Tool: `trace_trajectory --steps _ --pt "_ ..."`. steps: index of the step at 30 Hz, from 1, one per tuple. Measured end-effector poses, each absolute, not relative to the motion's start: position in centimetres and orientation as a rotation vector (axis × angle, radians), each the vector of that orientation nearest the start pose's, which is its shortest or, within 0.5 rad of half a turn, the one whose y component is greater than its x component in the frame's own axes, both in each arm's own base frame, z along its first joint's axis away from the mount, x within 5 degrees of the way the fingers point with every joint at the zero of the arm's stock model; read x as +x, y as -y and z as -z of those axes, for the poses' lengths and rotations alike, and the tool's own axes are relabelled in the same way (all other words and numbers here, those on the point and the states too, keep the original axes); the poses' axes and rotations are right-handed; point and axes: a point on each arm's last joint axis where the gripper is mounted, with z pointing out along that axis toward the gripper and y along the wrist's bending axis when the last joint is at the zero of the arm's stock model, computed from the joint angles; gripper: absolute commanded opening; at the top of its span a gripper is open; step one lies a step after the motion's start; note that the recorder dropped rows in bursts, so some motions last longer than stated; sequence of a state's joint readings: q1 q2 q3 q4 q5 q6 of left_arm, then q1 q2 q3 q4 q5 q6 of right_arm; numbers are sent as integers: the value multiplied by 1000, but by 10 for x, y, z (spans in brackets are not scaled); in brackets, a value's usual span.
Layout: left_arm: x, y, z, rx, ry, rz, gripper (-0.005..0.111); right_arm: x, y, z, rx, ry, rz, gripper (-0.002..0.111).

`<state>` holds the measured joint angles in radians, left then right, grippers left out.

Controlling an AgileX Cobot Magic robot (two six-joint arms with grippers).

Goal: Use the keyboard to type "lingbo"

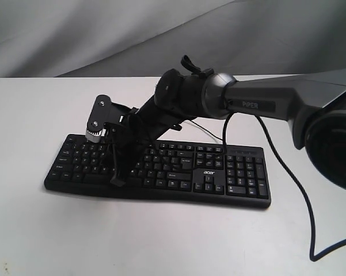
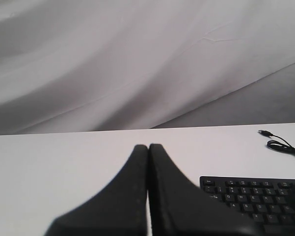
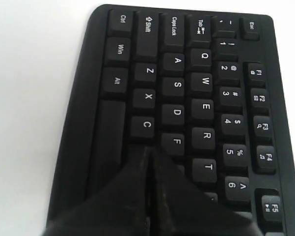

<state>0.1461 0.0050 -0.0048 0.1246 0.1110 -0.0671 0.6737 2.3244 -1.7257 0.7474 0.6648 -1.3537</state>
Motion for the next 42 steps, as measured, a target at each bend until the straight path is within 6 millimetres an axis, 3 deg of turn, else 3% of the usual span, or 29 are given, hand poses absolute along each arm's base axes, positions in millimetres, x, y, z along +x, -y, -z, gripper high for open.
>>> trace_trajectory --steps 33,36,39,42 --pt "56 -9 -205 -82 -1594 -169 1 363 -336 -113 -1759 -1885 -516 0" --pt "56 -9 -205 -82 -1594 -169 1 364 -335 -130 -1752 -1856 -510 0" --pt "56 -9 -205 -82 -1594 -169 1 371 -324 -164 -1706 -1815 -473 0" --pt "56 -9 -205 -82 -1594 -169 1 375 -307 -172 -1669 -1849 -445 0"
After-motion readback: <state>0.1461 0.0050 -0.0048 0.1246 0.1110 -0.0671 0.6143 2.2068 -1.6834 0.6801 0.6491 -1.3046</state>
